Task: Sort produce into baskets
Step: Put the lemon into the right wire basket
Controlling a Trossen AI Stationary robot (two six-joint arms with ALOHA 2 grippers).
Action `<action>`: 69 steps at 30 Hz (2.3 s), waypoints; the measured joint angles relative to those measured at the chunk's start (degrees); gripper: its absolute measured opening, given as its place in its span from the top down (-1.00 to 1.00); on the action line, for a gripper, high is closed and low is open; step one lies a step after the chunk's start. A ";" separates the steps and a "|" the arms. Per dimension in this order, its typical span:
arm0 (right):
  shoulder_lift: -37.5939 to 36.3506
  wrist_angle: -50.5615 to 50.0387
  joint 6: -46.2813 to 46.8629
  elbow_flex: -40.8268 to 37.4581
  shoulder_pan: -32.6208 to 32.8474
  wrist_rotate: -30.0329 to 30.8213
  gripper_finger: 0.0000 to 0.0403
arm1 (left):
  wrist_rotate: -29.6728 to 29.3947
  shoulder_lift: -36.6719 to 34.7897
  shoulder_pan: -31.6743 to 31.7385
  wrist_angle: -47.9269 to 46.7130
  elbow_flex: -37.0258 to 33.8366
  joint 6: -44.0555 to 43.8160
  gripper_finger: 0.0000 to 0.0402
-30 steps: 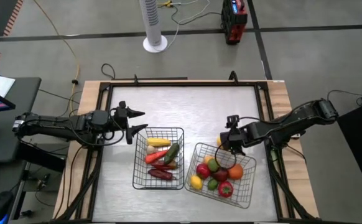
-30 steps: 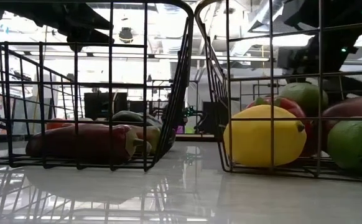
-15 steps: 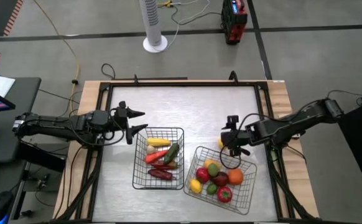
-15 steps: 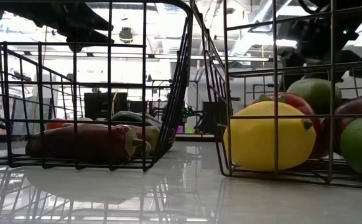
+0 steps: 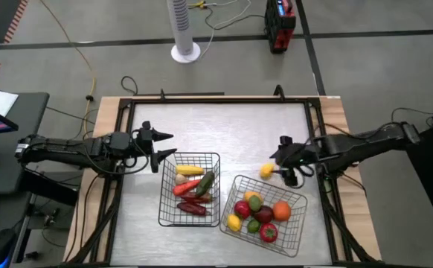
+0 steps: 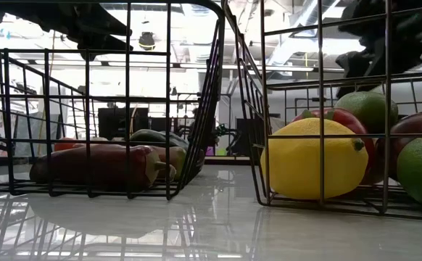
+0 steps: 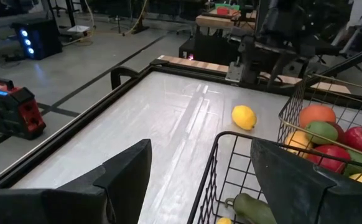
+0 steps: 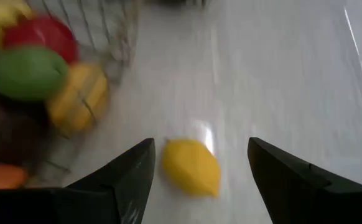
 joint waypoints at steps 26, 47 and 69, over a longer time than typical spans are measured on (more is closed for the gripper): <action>-8.05 33.53 3.85 -26.04 -5.83 -6.81 -0.42 | 9.69 -0.01 -0.04 0.21 0.00 -0.16 -0.31; 0.14 38.86 8.23 -26.00 -5.22 -8.93 -0.48 | 14.07 -0.01 -3.46 -1.80 0.00 -0.64 -0.31; 10.33 37.86 1.43 -25.95 -4.74 -5.89 -0.78 | 13.55 0.01 -3.43 -1.72 0.00 -1.53 -0.31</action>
